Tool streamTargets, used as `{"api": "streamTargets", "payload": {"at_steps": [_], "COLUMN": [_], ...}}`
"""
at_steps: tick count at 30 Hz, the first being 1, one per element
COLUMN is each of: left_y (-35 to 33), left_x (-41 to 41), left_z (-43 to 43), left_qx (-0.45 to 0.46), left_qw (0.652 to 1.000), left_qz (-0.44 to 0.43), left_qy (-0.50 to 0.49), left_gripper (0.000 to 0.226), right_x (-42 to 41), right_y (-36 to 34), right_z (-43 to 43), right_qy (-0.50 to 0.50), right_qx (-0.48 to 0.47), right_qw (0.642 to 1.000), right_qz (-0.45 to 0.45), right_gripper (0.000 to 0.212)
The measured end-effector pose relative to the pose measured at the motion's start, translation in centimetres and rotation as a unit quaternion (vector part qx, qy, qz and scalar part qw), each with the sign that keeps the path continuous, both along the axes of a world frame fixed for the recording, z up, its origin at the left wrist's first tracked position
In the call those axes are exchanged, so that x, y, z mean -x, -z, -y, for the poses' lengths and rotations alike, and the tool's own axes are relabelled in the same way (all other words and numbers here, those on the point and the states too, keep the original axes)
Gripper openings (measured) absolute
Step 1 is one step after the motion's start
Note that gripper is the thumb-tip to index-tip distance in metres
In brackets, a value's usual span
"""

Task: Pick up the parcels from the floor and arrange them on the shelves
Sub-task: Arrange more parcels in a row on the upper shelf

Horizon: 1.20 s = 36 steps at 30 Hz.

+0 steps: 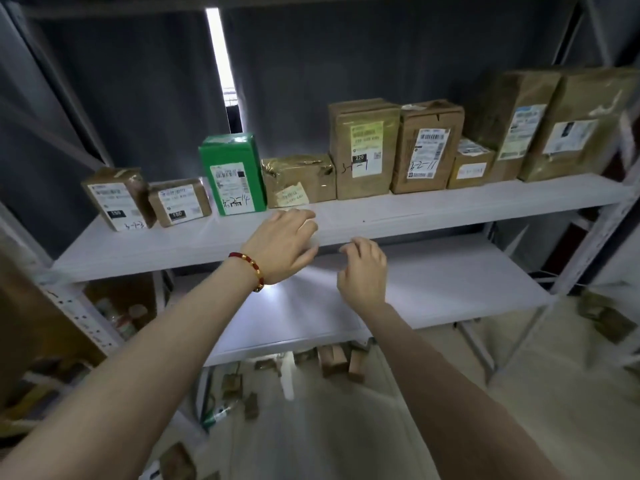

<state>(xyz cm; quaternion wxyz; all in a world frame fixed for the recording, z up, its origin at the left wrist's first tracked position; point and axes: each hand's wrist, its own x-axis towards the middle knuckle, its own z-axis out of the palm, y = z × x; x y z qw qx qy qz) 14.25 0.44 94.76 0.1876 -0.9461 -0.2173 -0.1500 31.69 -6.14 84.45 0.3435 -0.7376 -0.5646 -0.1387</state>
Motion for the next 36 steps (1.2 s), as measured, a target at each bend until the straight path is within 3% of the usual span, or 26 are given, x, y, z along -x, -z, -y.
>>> {"api": "streamTargets", "payload": {"at_steps": [11, 18, 23, 27, 32, 36], "left_y": [6.5, 12.3, 15.4, 17.6, 24.4, 34.0], "left_x": [-4.0, -7.5, -6.6, -4.6, -3.4, -4.4], "left_z": [-1.5, -1.1, -0.4, -0.8, -0.6, 0.0], "left_qx": [0.053, 0.118, 0.135, 0.137, 0.144, 0.151], "left_qw": [0.995, 0.978, 0.968, 0.959, 0.951, 0.956], "left_qz": [-0.015, 0.038, 0.056, 0.07, 0.099, 0.084], "left_qy": [-0.083, -0.167, -0.202, -0.239, -0.255, -0.239], "left_gripper": [0.049, 0.033, 0.05, 0.048, 0.048, 0.032], "right_x": [-4.2, -8.3, -9.8, -9.2, -7.1, -4.9], "right_y": [5.7, 9.1, 11.3, 14.4, 21.5, 32.3], "right_z": [-1.6, -3.6, -4.4, -4.6, -5.6, -7.6], "right_qy": [-0.088, -0.197, -0.237, -0.26, -0.294, -0.384], "right_qx": [0.039, 0.063, 0.061, 0.098, 0.097, 0.103], "right_qw": [0.995, 0.978, 0.969, 0.959, 0.95, 0.913], "right_qz": [-0.022, 0.016, 0.041, 0.052, 0.039, 0.093], "right_gripper": [0.041, 0.046, 0.045, 0.042, 0.031, 0.019]}}
